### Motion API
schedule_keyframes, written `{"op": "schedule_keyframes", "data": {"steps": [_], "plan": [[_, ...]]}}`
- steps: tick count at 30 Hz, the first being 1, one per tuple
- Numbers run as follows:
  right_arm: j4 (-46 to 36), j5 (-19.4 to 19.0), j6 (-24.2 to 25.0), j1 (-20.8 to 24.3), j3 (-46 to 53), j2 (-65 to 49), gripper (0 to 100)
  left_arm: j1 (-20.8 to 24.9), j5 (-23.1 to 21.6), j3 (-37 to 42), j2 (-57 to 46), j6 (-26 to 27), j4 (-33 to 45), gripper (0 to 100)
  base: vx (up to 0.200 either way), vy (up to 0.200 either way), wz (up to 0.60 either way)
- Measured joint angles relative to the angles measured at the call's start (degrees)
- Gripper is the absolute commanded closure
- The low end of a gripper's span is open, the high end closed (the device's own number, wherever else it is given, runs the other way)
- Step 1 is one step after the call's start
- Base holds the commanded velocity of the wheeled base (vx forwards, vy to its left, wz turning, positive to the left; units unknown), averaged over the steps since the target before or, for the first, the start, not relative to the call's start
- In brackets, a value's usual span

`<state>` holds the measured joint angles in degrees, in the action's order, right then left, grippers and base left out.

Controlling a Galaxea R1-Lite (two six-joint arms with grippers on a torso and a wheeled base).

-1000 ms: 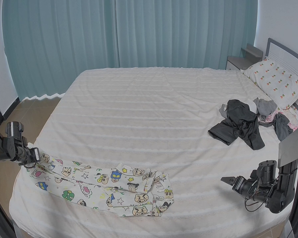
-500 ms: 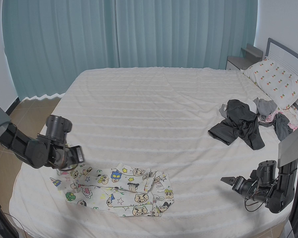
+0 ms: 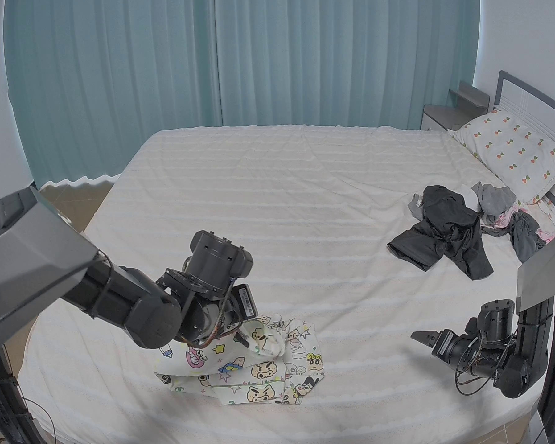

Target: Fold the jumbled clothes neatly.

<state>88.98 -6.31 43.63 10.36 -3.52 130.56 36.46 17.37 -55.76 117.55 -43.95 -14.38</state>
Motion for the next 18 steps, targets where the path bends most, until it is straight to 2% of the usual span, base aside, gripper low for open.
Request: {"op": "schedule_keyframes", "data": {"steps": [5,6,15,18], "plan": [[0.0,0.0,0.0,0.1,0.0,0.0,0,0.4,-0.3,-0.9,1.7,-0.1,-0.2,100,0.000,0.000,0.00],[0.0,0.0,0.0,0.1,0.0,0.0,0,0.4,-0.4,-1.0,1.9,-0.1,-0.2,0,0.000,0.000,0.00],[0.0,0.0,-0.4,0.2,0.0,0.5,0,1.2,-2.3,-0.7,2.6,-0.2,-1.4,0,0.000,0.000,0.00],[0.0,0.0,-0.5,0.2,0.0,0.7,0,1.1,-3.5,0.2,2.1,-0.3,-4.7,0,0.000,0.000,0.00]]}}
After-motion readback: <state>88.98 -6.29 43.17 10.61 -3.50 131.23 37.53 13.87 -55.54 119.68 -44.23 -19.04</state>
